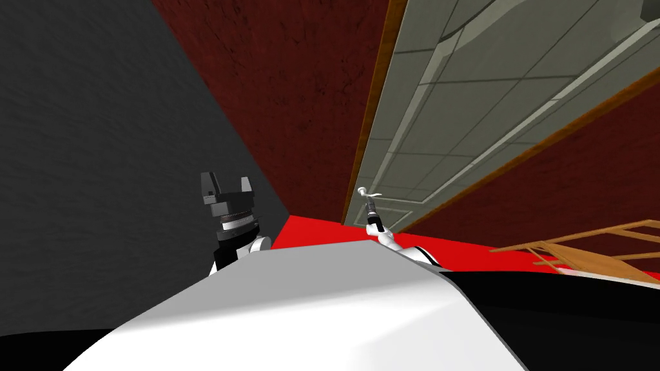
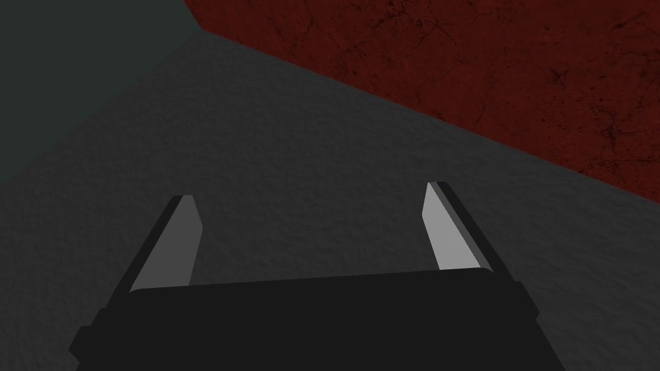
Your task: Pull the door open
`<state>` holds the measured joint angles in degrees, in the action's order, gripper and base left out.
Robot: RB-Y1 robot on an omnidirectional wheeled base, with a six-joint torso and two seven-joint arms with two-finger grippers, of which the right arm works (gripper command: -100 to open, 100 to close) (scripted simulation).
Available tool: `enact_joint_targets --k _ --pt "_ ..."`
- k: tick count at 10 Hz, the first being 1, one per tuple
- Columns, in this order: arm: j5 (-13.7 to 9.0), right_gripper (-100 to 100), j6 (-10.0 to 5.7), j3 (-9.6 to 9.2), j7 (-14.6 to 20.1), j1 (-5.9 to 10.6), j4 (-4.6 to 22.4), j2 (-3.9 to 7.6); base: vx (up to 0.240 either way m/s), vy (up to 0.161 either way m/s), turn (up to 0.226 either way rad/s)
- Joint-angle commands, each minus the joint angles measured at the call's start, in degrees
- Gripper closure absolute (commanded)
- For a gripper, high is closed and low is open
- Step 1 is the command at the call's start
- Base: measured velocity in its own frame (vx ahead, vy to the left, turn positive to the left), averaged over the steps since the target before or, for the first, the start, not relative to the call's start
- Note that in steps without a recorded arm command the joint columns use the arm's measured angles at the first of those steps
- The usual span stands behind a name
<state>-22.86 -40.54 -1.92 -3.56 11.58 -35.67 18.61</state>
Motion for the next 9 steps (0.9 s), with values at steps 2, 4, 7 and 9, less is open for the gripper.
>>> enact_joint_targets --k 2,4,7,9 --pt "-0.57 -100 -0.91 0.68 2.5 -1.56 0.26 2.59 0.172 0.021 0.149" --pt "-0.89 -100 -1.52 1.06 3.83 -2.37 0.78 4.02 0.138 0.002 0.082" --pt "-1.08 -100 -1.15 1.35 3.84 -3.33 -0.27 4.39 0.094 -0.006 0.068" --pt "-1.08 100 -1.15 1.35 3.84 -3.33 -0.27 4.39 -0.014 0.0 -0.01"
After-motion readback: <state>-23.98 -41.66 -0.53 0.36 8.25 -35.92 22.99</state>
